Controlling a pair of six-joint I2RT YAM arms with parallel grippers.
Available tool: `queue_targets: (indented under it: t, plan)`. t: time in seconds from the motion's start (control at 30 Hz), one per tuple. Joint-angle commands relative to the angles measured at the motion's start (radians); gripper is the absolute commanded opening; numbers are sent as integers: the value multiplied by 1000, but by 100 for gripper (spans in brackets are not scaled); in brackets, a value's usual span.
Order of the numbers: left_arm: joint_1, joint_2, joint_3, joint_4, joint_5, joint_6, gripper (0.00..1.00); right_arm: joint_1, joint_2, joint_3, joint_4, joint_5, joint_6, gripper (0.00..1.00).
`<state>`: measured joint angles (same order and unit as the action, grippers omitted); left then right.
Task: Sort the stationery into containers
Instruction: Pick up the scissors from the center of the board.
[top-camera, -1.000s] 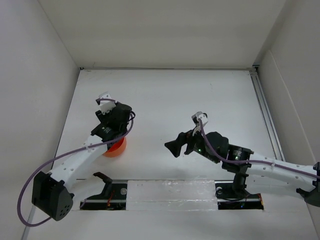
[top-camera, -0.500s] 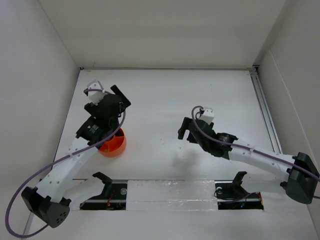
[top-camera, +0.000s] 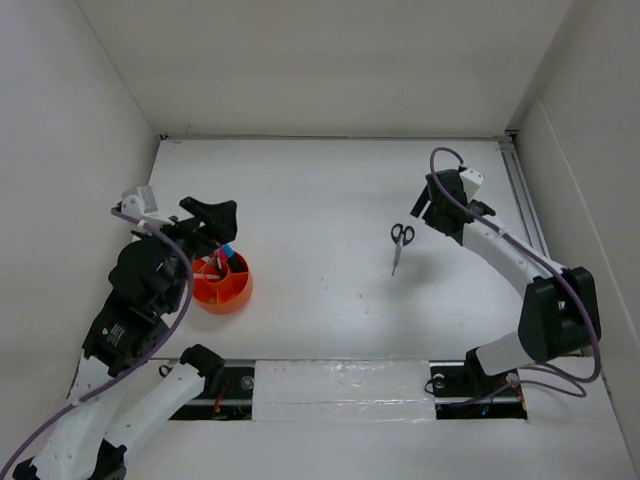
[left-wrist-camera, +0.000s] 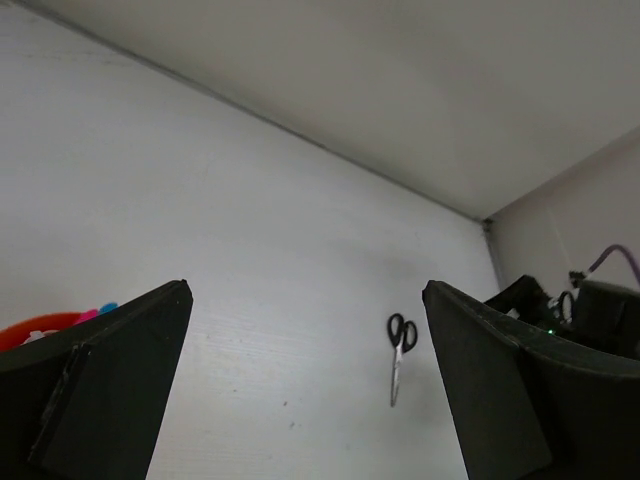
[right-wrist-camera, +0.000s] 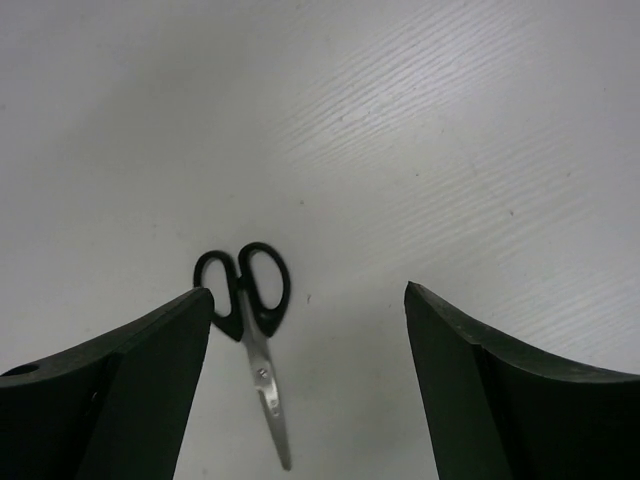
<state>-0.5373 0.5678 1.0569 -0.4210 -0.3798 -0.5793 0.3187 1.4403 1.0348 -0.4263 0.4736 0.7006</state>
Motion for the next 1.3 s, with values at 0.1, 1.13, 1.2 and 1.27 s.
queue_targets:
  t: [0.1, 1.13, 1.2, 1.27]
  plan:
    - [-4, 64, -96, -21, 62, 64, 100, -99, 178, 110, -19, -159, -170, 78]
    - [7, -11, -150, 2, 90, 104, 100, -81, 482, 292, -178, -282, -323, 14]
    - [7, -11, -150, 2, 90, 104, 100, -81, 482, 301, -178, -293, -332, 1]
    - [7, -11, -150, 2, 90, 104, 100, -81, 482, 292, -169, -319, -342, 0]
